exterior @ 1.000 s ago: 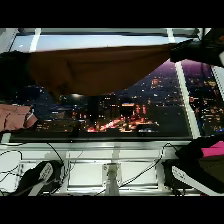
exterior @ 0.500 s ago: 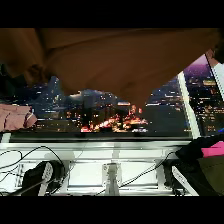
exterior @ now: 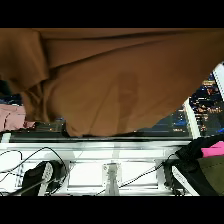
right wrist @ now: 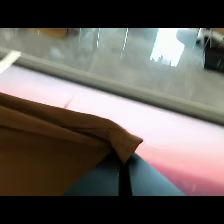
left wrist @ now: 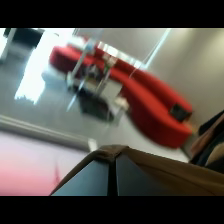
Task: Fold the clothes and pants, and hang the long-sleeved shirts on hangers.
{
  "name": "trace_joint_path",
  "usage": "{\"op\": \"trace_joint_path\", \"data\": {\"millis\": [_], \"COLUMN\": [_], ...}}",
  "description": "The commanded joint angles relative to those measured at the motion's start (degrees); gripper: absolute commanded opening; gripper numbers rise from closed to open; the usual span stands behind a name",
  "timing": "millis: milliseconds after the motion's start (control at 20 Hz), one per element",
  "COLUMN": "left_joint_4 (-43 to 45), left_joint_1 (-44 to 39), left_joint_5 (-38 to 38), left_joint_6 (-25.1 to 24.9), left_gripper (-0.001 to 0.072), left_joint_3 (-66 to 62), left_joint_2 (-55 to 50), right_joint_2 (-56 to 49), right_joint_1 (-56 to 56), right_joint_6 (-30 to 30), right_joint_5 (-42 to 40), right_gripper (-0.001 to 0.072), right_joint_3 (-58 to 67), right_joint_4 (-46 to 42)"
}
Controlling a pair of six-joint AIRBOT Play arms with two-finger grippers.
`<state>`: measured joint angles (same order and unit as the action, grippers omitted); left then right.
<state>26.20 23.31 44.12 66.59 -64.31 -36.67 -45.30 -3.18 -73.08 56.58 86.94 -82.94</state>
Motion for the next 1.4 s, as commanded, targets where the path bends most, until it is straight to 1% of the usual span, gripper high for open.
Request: {"op": "trace_joint_path", "data": {"millis": [0, 50, 200, 250, 350, 500, 550, 600, 700, 750, 800, 850, 900, 950, 1050, 1100, 1150, 1200, 1350], "left_joint_4": [8.5, 8.2, 7.6, 5.8, -2.1, -15.7, -19.1, -20.8, -21.1, -21.1, -21.1, -21.1, -21.1, -20.6, -17.6, -14.3, -8.9, -1.8, 24.1], "left_joint_1": [-0.9, -1.8, -6.1, -7.1, -8.7, -9.3, -9.3, -9.2, -8.7, -8.4, -7.9, -7.3, -6.4, -5.1, -1.6, 0.3, 2.4, 4.0, 5.7], "left_joint_5": [4.5, 4.5, 4.5, 4.5, 4.5, 3.6, 2.8, 1.9, 0.7, 0.7, 0.7, 0.7, 1.2, 3.0, 8.9, 12.4, 16.3, 19.5, 26.8], "left_joint_6": [4.7, 3.6, 3.2, 1.2, -7.0, -19.4, -22.9, -25.3, -26.6, -26.6, -26.6, -26.6, -26.6, -26.6, -26.6, -26.7, -27.2, -27.2, -25.5], "left_gripper": [0.0013, 0.0013, 0.0015, 0.0015, 0.0015, 0.0015, 0.0015, 0.0016, 0.0016, 0.0047, 0.0268, 0.0604, 0.0719, 0.0720, 0.0714, 0.0695, 0.0635, 0.0612, 0.0609], "left_joint_3": [0.0, 0.0, 0.0, 0.0, 0.0, 0.0, 0.0, 0.0, -0.1, -0.1, -0.1, -0.1, -0.1, -0.1, -0.1, -0.1, -0.1, -0.1, 0.0], "left_joint_2": [-11.8, -16.5, -33.1, -37.7, -45.2, -50.4, -51.0, -51.1, -51.1, -51.1, -51.1, -51.1, -51.1, -50.9, -50.3, -49.4, -48.0, -46.2, -39.9], "right_joint_2": [-11.5, -16.2, -30.3, -34.8, -41.9, -47.3, -48.0, -48.2, -48.1, -48.1, -48.1, -48.1, -48.1, -48.0, -47.6, -47.1, -46.6, -46.0, -44.3], "right_joint_1": [0.0, 0.0, 0.0, 0.0, -0.1, -0.1, -0.1, -0.1, -0.1, -0.1, -0.1, -0.1, -0.1, -0.1, 0.1, 0.3, 0.6, 1.3, 4.3], "right_joint_6": [-1.0, -1.1, -1.1, -1.2, -1.2, -1.3, -1.3, -1.5, -1.5, -1.5, -1.5, -1.5, -1.5, -1.5, -1.5, -1.4, -1.3, -1.2, -1.2], "right_joint_5": [1.7, 0.7, -3.8, -5.3, -7.4, -11.7, -13.8, -16.3, -20.5, -21.6, -21.7, -21.5, -21.2, -20.5, -17.7, -15.7, -13.9, -12.4, -7.9], "right_gripper": [0.0008, 0.0008, 0.0009, 0.0008, 0.0009, 0.0008, 0.0009, 0.0009, 0.0009, 0.0010, 0.0031, 0.0190, 0.0422, 0.0508, 0.0506, 0.0505, 0.0505, 0.0505, 0.0503], "right_joint_3": [0.0, 0.0, 0.0, 0.0, 0.0, 0.0, 0.0, 0.0, 0.0, 0.0, 0.0, 0.0, 0.0, 0.0, 0.0, 0.0, 0.0, 0.0, 0.0], "right_joint_4": [-1.6, -1.6, -1.3, -1.0, 0.4, 0.8, 0.9, 0.9, 1.0, 1.4, 1.7, 1.7, 1.7, 1.6, -0.8, -2.6, -3.6, -4.3, -4.3]}}
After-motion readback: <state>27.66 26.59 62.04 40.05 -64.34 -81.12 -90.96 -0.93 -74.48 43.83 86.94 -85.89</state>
